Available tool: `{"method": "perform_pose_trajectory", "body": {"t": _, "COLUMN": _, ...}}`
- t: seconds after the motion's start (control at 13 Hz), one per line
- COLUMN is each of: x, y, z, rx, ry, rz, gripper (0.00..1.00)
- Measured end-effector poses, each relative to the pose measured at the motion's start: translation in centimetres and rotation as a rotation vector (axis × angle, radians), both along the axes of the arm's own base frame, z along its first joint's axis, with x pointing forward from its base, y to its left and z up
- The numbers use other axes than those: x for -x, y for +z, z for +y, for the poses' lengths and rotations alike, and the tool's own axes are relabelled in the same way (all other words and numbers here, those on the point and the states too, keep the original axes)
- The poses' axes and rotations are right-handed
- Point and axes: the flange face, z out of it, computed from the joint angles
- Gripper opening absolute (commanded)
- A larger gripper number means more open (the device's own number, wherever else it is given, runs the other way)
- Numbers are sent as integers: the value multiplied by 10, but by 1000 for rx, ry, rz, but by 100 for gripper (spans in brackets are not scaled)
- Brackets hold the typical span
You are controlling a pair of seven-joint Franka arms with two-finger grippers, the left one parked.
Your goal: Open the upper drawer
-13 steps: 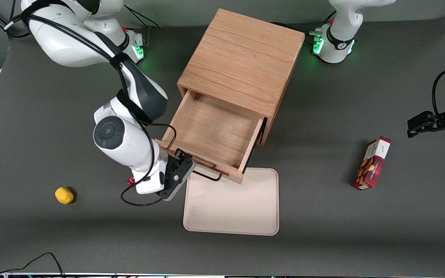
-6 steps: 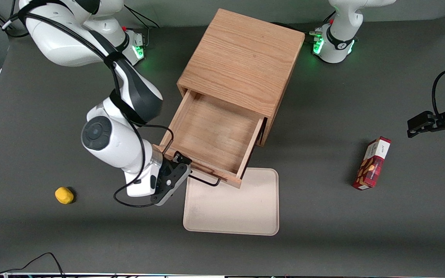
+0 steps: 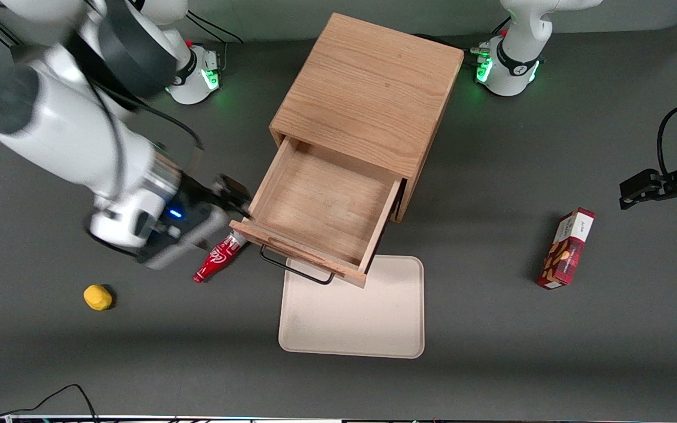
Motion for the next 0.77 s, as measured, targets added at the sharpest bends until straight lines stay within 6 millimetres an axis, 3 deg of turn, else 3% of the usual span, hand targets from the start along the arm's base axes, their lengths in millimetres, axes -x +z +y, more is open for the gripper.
{"method": "perform_pose_trajectory", "body": {"t": 0.15, "x": 24, "y": 40, "z": -81, "rx": 102, "ry": -128, "rz": 35, "gripper": 100}}
{"method": "perform_pose_trajectory", "body": {"t": 0.31, "x": 44, "y": 38, "z": -146, "rx": 169, "ry": -249, "rz": 66, "gripper": 100}}
{"method": "perform_pose_trajectory", "body": {"t": 0.62, "x": 96, "y": 32, "z": -243, "rx": 180, "ry": -440, "rz": 4, "gripper": 100}}
{"method": "perform_pose_trajectory", "body": {"t": 0.77, "x": 116, "y": 29, "z": -278, "rx": 165, "ry": -505, "rz": -22, "gripper": 100}}
